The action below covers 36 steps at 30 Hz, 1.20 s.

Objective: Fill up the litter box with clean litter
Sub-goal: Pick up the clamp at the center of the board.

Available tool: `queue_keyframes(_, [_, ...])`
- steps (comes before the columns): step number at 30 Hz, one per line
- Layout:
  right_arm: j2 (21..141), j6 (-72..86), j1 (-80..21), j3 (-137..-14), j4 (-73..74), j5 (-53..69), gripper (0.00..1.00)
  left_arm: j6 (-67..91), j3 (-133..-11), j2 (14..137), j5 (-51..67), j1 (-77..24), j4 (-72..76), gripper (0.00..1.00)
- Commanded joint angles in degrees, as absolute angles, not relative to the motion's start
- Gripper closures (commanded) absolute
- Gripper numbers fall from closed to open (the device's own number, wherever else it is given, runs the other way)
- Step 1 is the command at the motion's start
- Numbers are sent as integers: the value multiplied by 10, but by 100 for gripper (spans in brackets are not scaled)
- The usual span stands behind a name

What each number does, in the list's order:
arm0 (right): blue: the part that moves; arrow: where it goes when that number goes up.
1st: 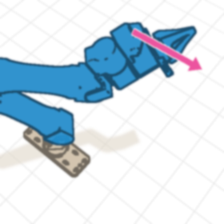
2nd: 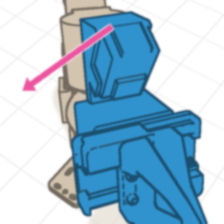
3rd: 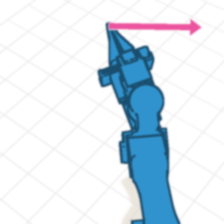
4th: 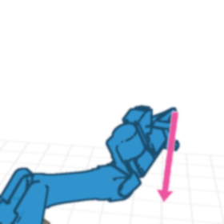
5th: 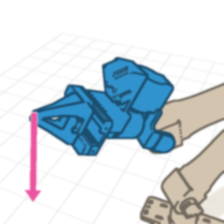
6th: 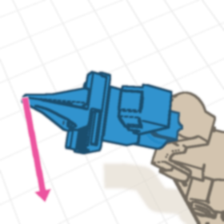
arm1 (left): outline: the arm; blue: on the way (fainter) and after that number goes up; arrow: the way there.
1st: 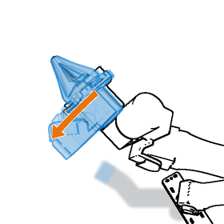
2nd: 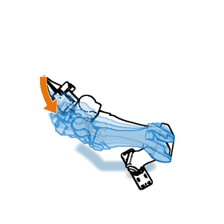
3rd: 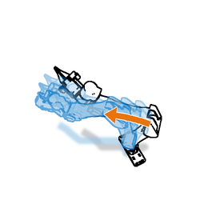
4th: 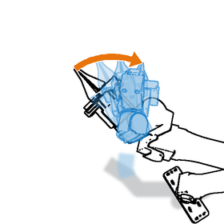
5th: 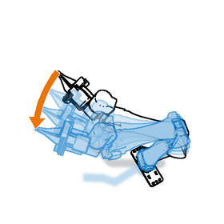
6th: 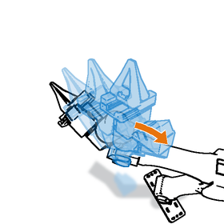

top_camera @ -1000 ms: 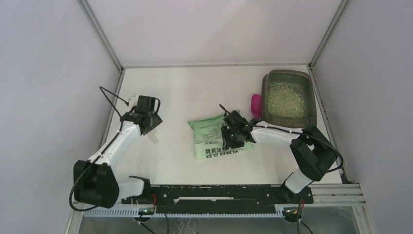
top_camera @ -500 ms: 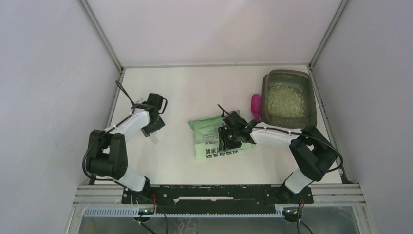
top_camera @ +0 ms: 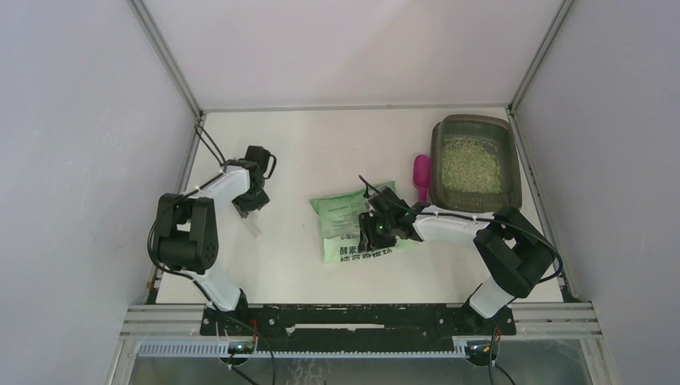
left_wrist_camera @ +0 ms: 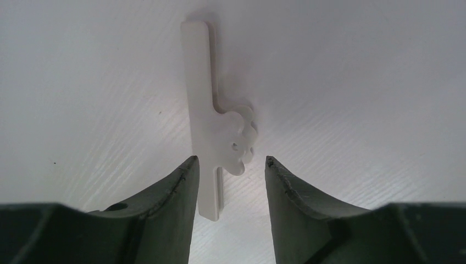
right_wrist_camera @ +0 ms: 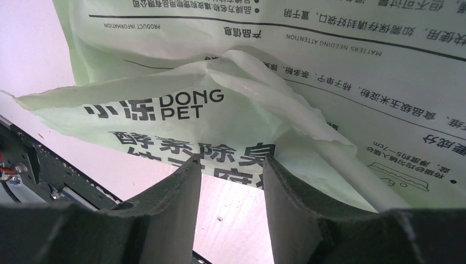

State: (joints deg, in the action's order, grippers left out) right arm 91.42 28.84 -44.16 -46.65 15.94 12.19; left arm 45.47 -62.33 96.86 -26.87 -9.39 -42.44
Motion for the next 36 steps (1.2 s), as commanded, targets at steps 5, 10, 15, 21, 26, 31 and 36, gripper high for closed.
queue_keyframes(5, [925, 287, -443, -460, 126, 144, 48, 451, -633, 972, -280, -75, -425, 57])
queue_keyframes(10, [929, 286, -441, -459, 122, 149, 48, 443, -632, 980, -268, -71, -419, 73])
queue_keyframes(15, [928, 286, -439, -455, 118, 154, 48, 435, -629, 992, -255, -68, -413, 80])
queue_keyframes(21, [927, 283, -434, -453, 117, 157, 48, 427, -626, 991, -244, -68, -406, 84])
queue_keyframes(26, [928, 284, -432, -449, 113, 161, 48, 414, -624, 991, -227, -67, -401, 100])
queue_keyframes(31, [927, 284, -428, -447, 112, 163, 48, 404, -615, 972, -204, -67, -395, 100])
queue_keyframes(36, [928, 286, -428, -447, 108, 169, 48, 399, -596, 934, -199, -68, -397, 100])
